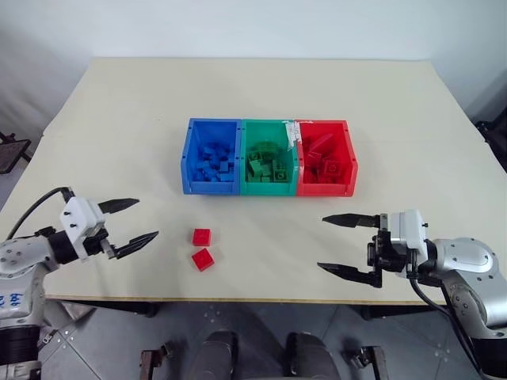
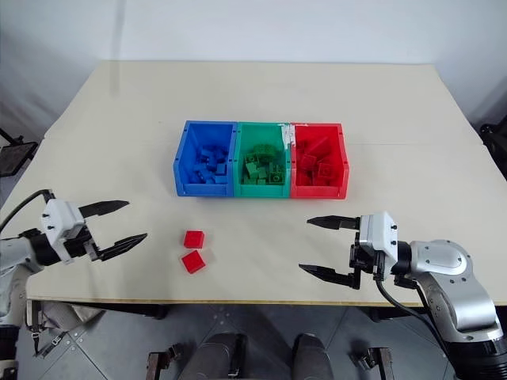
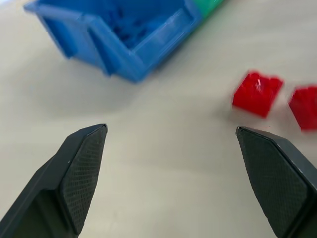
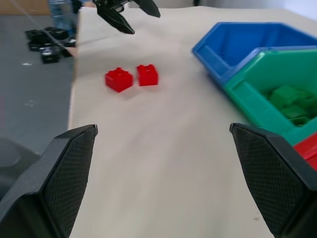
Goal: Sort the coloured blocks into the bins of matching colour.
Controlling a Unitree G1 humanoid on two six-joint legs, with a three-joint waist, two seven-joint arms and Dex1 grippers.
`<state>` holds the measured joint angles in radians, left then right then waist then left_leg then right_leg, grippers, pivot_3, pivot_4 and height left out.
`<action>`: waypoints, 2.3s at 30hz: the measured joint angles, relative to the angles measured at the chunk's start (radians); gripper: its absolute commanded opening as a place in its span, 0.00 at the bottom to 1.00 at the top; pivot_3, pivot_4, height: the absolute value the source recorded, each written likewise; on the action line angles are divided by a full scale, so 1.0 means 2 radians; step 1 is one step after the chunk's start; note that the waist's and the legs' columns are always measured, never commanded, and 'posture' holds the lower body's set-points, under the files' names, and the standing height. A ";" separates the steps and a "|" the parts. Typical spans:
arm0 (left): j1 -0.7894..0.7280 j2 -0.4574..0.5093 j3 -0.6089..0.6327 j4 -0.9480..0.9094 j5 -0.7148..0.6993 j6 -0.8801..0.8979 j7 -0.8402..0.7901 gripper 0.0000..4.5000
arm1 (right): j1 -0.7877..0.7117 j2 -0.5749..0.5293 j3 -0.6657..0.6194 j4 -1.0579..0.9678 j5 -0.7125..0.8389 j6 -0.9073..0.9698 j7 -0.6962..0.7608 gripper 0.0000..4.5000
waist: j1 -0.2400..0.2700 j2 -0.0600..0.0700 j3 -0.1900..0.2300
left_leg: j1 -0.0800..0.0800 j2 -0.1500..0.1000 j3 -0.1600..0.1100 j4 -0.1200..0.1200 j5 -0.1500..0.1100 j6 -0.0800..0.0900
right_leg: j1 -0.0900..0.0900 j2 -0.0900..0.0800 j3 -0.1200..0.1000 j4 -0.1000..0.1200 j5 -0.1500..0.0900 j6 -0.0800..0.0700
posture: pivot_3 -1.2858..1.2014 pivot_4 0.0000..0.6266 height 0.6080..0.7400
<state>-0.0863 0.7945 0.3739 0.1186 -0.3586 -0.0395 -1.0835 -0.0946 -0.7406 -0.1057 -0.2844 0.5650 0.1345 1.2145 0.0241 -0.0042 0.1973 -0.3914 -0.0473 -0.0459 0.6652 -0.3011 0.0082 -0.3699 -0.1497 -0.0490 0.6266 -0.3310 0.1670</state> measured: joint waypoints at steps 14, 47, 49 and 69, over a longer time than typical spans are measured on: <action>0.099 0.006 -0.078 -0.253 -0.046 0.165 0.020 0.97 | 0.021 -0.016 -0.015 0.008 -0.003 0.000 0.008 1.00 | -0.003 0.000 0.000 | 0.000 0.001 0.001 -0.001 -0.001 0.000 | -0.001 0.001 0.001 0.000 0.000 -0.001 | 0.52 0.24 1.00; 0.073 -0.042 -0.174 -0.204 0.074 0.102 0.125 0.33 | 0.047 -0.022 -0.029 -0.014 0.003 0.010 -0.007 1.00 | 0.001 0.000 0.000 | 0.001 0.001 0.001 -0.001 -0.001 0.000 | 0.000 0.000 0.001 -0.003 0.000 -0.001 | 0.52 0.24 1.00; 0.054 -0.041 -0.174 -0.183 0.074 0.088 0.117 0.33 | 0.050 -0.022 -0.030 -0.016 0.003 0.010 -0.012 1.00 | 0.001 0.000 0.000 | 0.001 0.001 0.001 -0.001 -0.001 0.000 | 0.000 0.000 0.001 -0.003 0.000 -0.001 | 0.52 0.24 1.00; -0.518 -0.302 -0.287 0.318 0.121 -0.005 0.117 0.33 | 0.230 0.136 -0.154 -0.149 -0.015 -0.006 -0.256 1.00 | 0.011 -0.001 0.000 | -0.001 -0.004 0.002 0.000 0.000 0.001 | -0.001 0.000 0.001 -0.001 0.001 0.001 | 0.52 0.24 1.00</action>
<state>-1.1222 0.1908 -0.1992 0.7542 -0.1159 -0.0486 -0.8488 0.3655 -0.4678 -0.4128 -0.5827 0.5342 0.1220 0.7033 0.0459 -0.0058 0.1975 -0.3936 -0.0558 -0.0414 0.6655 -0.3011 0.0108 -0.3714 -0.1499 -0.0474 0.6251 -0.3292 0.1692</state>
